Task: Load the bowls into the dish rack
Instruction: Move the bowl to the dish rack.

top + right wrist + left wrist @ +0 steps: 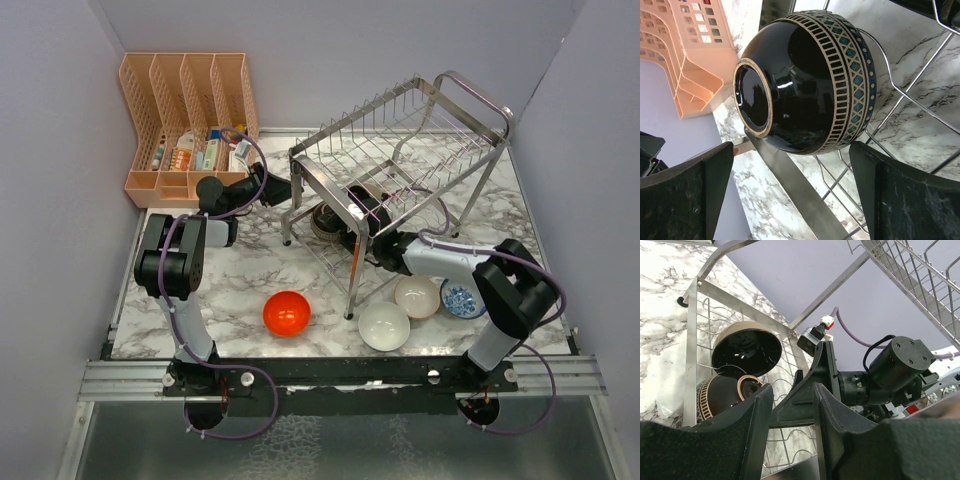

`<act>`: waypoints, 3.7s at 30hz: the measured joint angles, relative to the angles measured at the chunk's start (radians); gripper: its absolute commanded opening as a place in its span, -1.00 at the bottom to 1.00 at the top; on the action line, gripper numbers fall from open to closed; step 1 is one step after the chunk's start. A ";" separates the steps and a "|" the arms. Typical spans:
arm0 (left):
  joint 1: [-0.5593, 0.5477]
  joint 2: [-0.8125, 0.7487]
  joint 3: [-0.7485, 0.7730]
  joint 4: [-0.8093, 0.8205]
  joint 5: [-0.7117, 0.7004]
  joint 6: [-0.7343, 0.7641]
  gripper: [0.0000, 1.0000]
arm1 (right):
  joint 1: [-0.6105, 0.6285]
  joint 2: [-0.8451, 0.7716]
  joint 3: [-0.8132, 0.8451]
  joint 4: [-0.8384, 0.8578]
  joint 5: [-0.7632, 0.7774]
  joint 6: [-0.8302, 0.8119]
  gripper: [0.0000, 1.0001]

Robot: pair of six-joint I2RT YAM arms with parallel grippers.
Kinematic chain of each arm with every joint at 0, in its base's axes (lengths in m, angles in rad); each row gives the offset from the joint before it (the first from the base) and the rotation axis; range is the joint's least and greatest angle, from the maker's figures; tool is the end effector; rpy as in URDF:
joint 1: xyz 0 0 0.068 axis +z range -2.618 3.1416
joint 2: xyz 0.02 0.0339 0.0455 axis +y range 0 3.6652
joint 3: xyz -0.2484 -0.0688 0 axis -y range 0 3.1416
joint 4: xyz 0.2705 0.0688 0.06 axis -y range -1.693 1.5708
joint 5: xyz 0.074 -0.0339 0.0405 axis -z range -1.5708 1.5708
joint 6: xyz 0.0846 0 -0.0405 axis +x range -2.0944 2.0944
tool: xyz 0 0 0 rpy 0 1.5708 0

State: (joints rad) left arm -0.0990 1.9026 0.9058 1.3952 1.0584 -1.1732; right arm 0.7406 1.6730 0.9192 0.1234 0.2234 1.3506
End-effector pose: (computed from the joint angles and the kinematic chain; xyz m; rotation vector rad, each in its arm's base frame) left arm 0.3953 -0.1134 0.1986 0.2943 1.5731 -1.6395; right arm 0.3153 0.2628 0.1270 0.8292 2.1901 0.8966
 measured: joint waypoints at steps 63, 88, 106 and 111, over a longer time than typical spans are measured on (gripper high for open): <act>0.000 0.032 0.003 0.071 0.004 -0.053 -0.21 | 0.105 -0.014 -0.014 0.003 0.432 0.065 0.99; 0.000 0.032 0.003 0.072 0.008 -0.061 -0.21 | 0.107 0.084 0.209 -0.373 0.423 0.166 0.99; 0.000 0.032 0.003 0.073 0.008 -0.063 -0.21 | 0.089 0.101 0.174 -0.250 0.435 0.088 0.99; 0.000 0.032 0.003 0.073 0.009 -0.063 -0.21 | 0.089 0.101 0.172 -0.241 0.439 0.073 0.94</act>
State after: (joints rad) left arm -0.0990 1.9350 0.9089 1.4685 1.0672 -1.2366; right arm 0.8299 1.7744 1.0912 -0.1173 0.6628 1.4235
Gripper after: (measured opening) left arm 0.394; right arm 0.997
